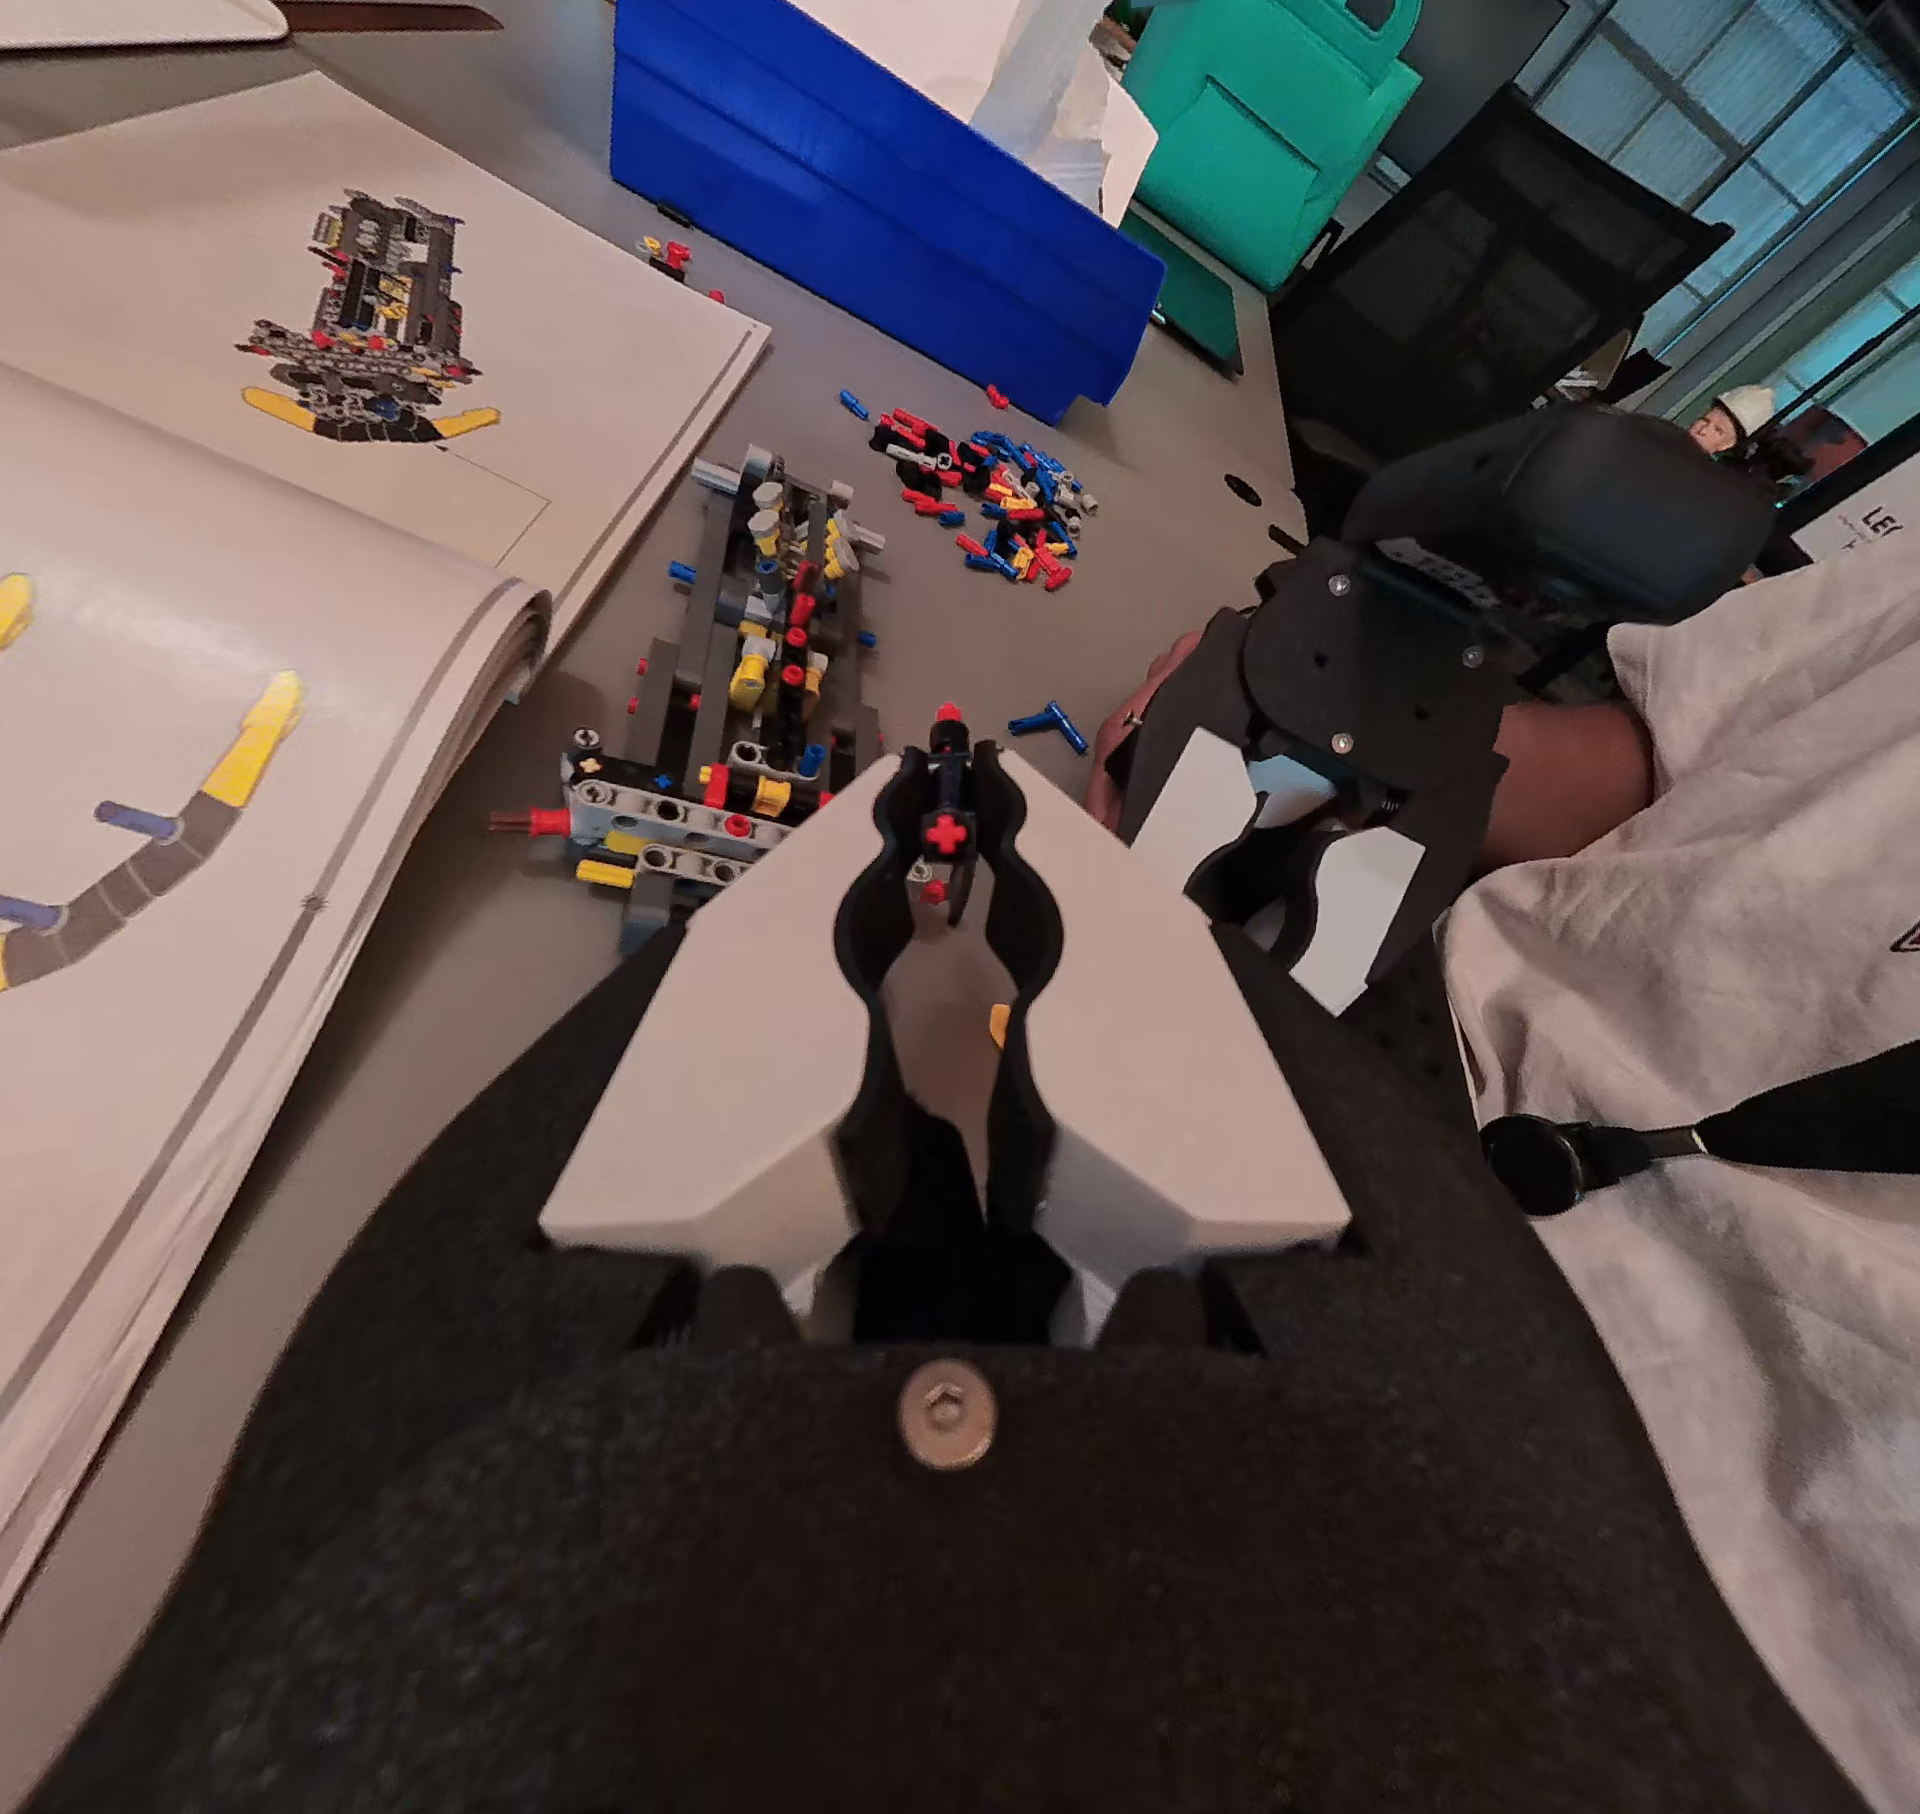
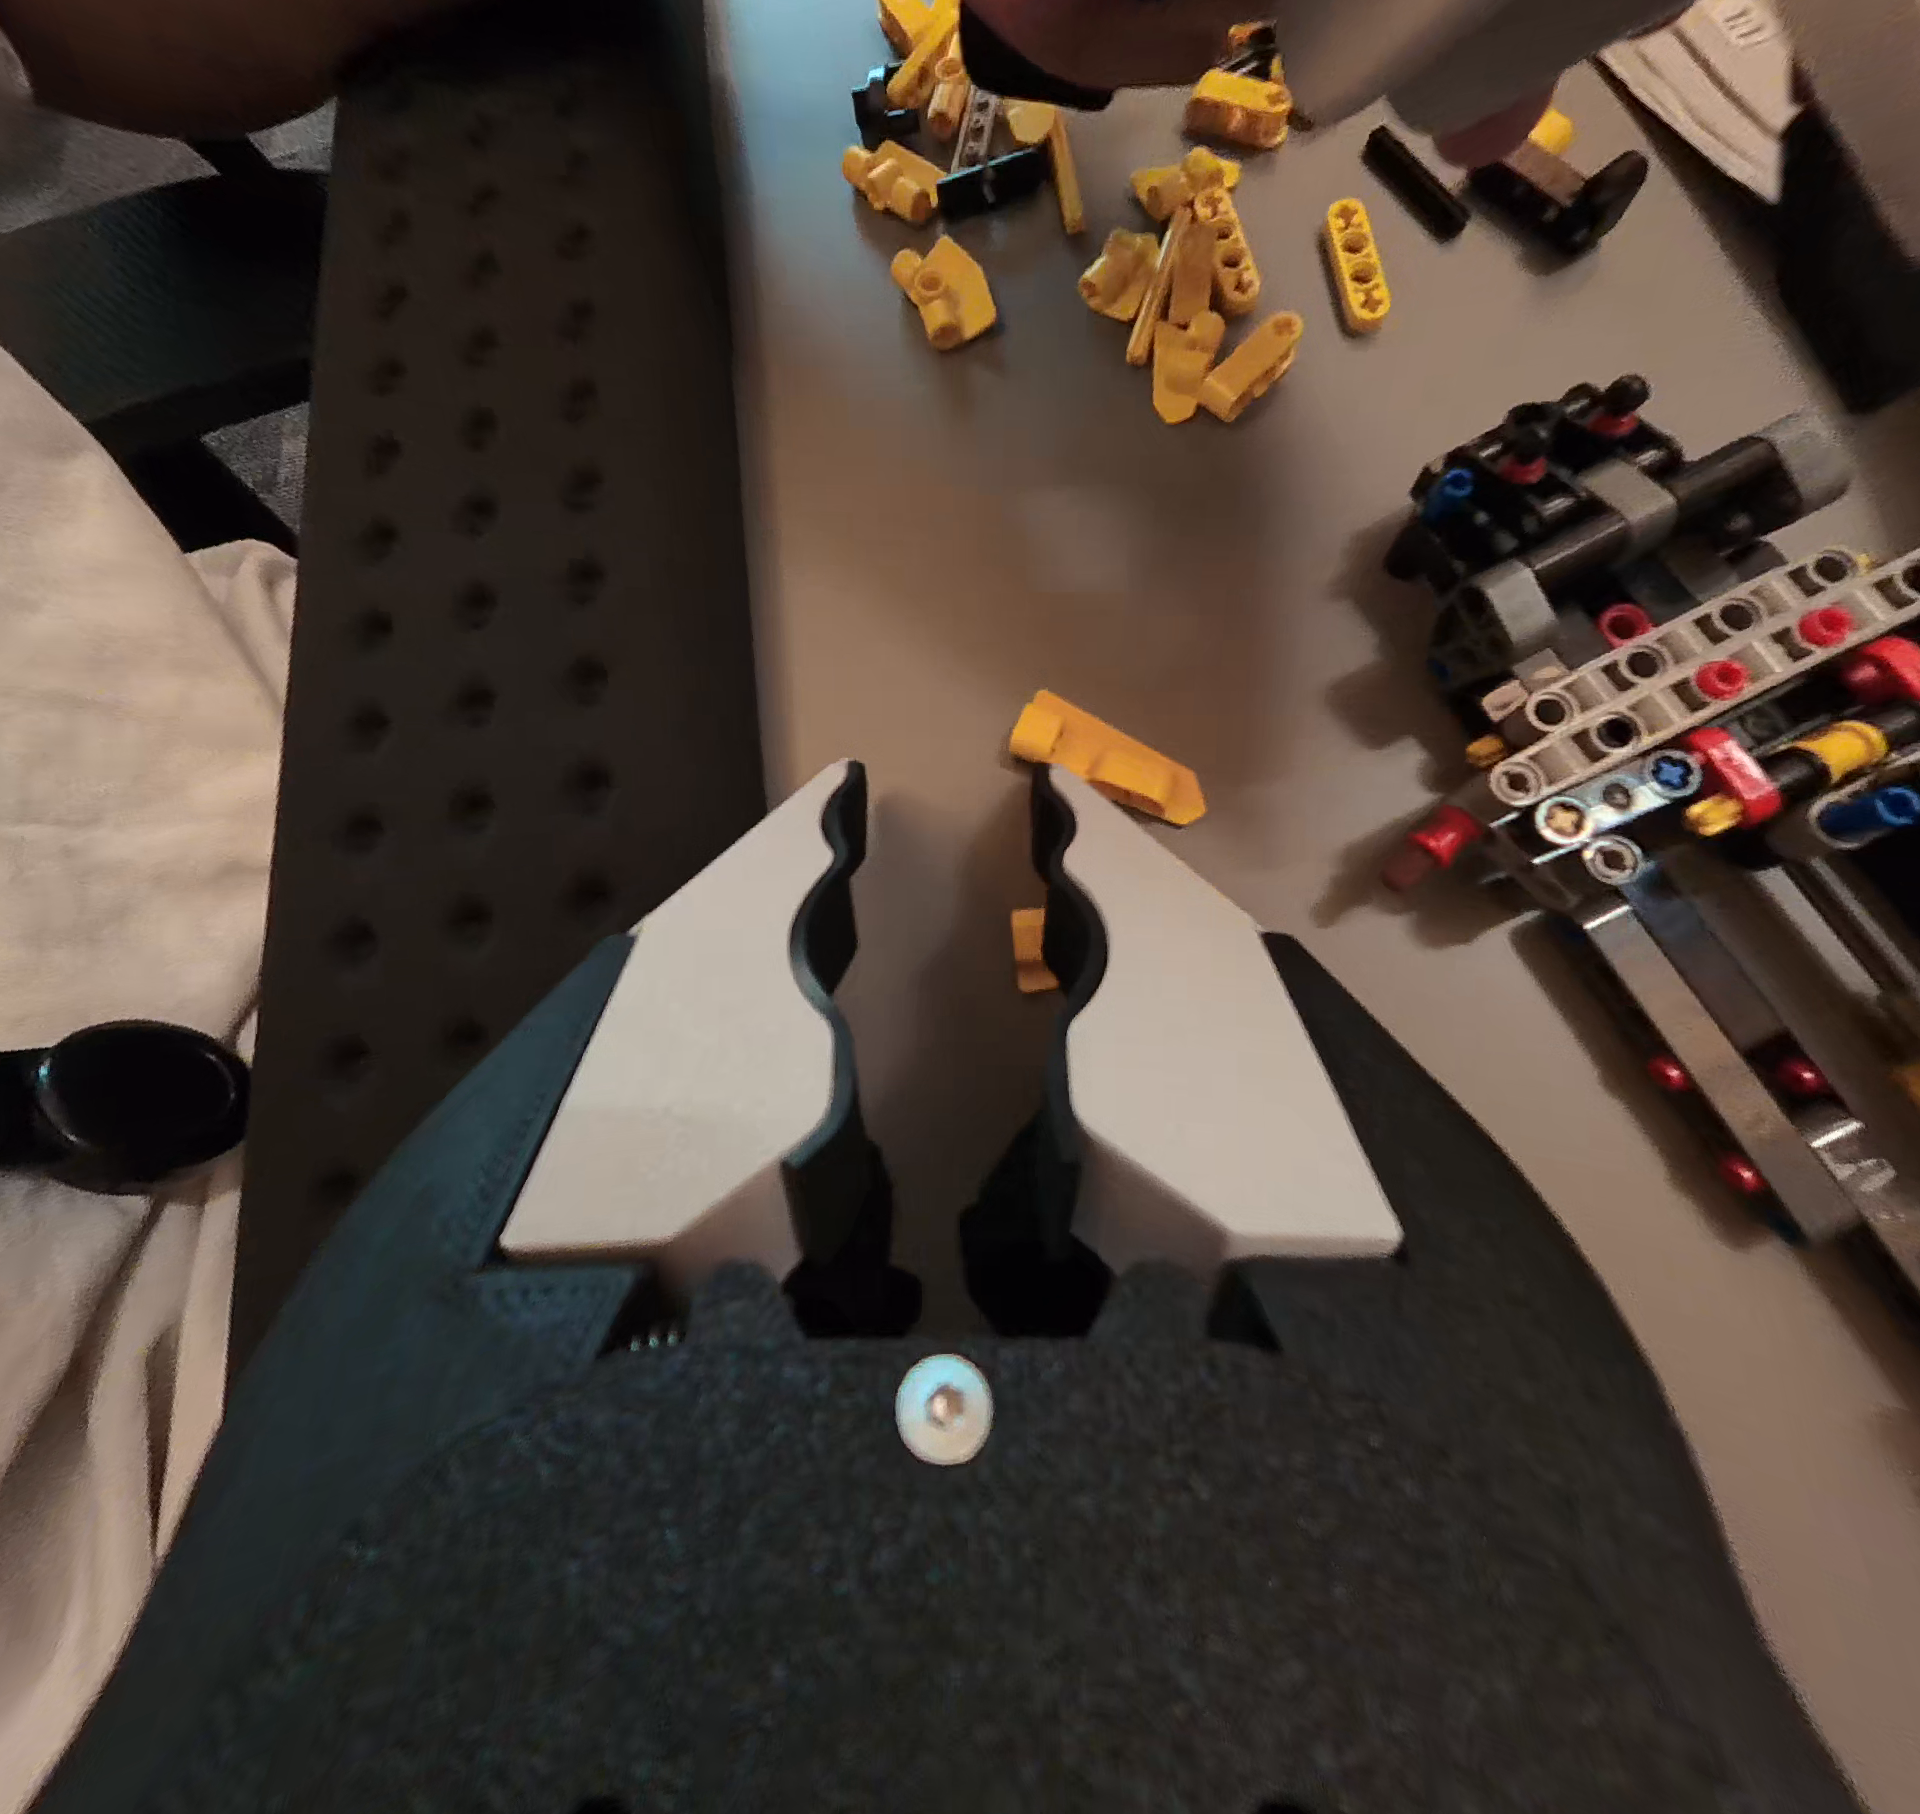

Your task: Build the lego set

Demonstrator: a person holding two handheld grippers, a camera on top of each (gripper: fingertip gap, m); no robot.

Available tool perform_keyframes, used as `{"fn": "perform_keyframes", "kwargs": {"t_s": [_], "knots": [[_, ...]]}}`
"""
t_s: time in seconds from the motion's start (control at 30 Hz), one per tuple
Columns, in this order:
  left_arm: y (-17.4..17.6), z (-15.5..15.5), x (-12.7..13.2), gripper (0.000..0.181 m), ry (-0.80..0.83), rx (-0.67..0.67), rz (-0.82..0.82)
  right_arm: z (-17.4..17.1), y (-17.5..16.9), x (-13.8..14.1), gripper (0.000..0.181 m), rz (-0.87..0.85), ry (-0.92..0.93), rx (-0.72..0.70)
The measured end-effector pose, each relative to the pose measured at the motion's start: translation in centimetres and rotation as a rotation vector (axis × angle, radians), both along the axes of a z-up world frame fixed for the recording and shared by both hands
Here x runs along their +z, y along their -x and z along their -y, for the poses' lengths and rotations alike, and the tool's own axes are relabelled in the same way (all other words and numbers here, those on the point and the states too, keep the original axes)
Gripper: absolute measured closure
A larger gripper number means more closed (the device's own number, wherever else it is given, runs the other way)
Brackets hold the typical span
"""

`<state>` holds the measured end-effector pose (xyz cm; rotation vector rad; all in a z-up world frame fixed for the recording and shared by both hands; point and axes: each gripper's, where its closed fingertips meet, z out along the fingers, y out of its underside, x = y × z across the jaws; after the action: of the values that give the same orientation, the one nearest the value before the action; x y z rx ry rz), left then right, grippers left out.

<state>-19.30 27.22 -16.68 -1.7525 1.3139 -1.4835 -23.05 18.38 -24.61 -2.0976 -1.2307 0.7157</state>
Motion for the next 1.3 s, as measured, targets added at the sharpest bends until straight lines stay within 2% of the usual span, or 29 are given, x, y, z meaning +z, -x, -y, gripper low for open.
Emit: {"fn": "perform_keyframes", "kwargs": {"t_s": [0.17,0.3,0.43,0.6,0.73,0.9,0.97,1.07,1.17,1.23,1.3], "knots": [[0.3,-0.6,0.0,0.175,-0.003,0.021,-0.002,-1.6,-0.8,1.7,0.152,-0.017,-0.129,-0.019],[0.5,-0.8,-0.3,0.175,-0.014,0.008,-0.019,-2.2,-0.9,1.2,0.155,0.006,-0.147,0.101],[1.1,1.5,-0.4,0.175,-0.044,-0.133,-0.037,-1.8,-0.1,1.7,0.157,-0.017,-0.167,0.236],[1.1,2.1,0.3,0.175,-0.083,-0.160,-0.006,-1.5,-0.2,0.3,0.159,0.127,-0.186,0.311],[1.3,2.1,0.2,0.175,-0.046,-0.172,-0.004,-1.5,-0.3,-0.5,0.170,0.177,-0.214,0.316],[1.5,2.0,0.2,0.175,-0.071,-0.180,-0.003,-2.0,-0.4,-0.3,0.172,0.148,-0.185,0.250],[1.6,1.6,0.5,0.175,-0.071,-0.164,0.017,-2.7,-0.6,1.1,0.172,0.055,-0.205,0.196],[1.8,0.9,1.2,0.175,-0.050,-0.132,0.050,-3.7,-1.3,5.1,0.172,-0.190,-0.199,0.094],[1.7,0.8,1.7,0.175,-0.054,-0.127,0.077,-3.8,-2.4,9.6,0.173,-0.574,0.098,-0.003],[1.6,1.2,1.9,0.175,-0.049,-0.144,0.095,-3.7,-3.2,11.9,0.173,-0.787,0.291,-0.002],[1.4,2.0,2.3,0.175,-0.038,-0.175,0.122,-3.9,-3.8,13.3,0.173,-0.936,0.396,0.005]]}}
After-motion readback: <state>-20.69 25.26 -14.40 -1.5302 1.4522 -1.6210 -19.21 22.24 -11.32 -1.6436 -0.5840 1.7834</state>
